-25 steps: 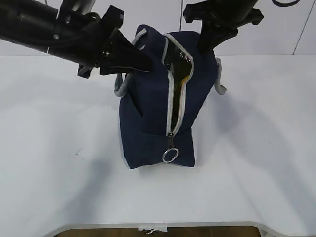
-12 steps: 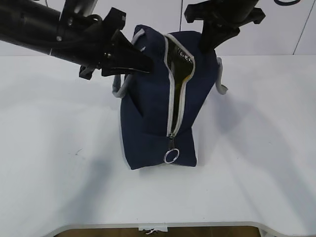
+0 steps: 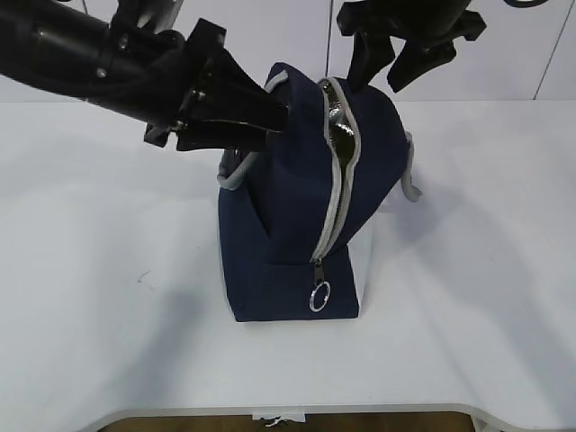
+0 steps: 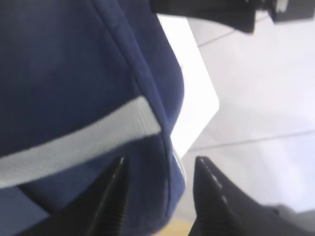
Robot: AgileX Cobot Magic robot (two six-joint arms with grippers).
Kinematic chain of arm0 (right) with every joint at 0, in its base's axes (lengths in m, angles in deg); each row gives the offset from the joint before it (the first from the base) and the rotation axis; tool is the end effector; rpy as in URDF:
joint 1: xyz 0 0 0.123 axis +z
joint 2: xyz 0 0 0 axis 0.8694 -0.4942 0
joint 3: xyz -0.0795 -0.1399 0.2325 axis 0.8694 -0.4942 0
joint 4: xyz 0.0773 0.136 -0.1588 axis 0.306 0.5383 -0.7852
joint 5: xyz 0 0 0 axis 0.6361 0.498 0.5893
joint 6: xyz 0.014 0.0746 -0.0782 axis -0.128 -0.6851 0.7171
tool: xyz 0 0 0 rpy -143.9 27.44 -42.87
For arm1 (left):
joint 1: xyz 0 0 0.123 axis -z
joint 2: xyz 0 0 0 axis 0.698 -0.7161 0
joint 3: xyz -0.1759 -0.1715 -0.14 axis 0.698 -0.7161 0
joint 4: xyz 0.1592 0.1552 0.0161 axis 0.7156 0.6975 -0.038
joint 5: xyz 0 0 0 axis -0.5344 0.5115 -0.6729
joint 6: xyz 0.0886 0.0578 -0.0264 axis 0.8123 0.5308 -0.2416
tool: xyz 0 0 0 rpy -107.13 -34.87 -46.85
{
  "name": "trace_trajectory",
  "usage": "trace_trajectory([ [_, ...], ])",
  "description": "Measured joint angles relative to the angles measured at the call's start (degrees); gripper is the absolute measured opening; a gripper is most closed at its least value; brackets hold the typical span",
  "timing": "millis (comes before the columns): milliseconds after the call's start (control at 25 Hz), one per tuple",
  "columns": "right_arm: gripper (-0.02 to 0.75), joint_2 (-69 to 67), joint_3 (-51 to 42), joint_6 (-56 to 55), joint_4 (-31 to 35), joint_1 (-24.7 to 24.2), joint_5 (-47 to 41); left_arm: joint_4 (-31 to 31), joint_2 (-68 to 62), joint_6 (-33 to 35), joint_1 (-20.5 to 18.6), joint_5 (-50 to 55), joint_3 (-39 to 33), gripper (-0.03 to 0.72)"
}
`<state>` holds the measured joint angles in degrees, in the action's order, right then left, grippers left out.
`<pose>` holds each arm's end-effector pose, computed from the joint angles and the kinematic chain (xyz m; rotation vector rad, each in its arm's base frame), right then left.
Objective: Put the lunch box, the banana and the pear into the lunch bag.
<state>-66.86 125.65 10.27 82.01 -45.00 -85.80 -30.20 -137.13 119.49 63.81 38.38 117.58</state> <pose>0.3938 0.1268 0.3166 -0.3673 2.6880 0.3121 0.3002 -0.1965 0.2853 0.3733 2.3761 -1.4108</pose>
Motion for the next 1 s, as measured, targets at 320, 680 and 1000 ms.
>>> trace_trajectory([
  [320, 0.447, 1.7, 0.0, -0.04, 0.33, 0.0, 0.0, 14.95, 0.0, -7.45, -1.13, 9.41, 8.63, 0.527],
  [680, 0.447, 8.43, 0.0, 1.17, -0.62, 0.0, 0.0, 31.06, 0.0, -17.65, -1.13, 15.21, 18.56, 0.554],
  [1000, 0.447, 14.1, -2.17, 1.92, -0.75, 0.0, -0.19, 46.59, 4.26, -23.43, -1.13, 15.94, 19.49, 0.529],
])
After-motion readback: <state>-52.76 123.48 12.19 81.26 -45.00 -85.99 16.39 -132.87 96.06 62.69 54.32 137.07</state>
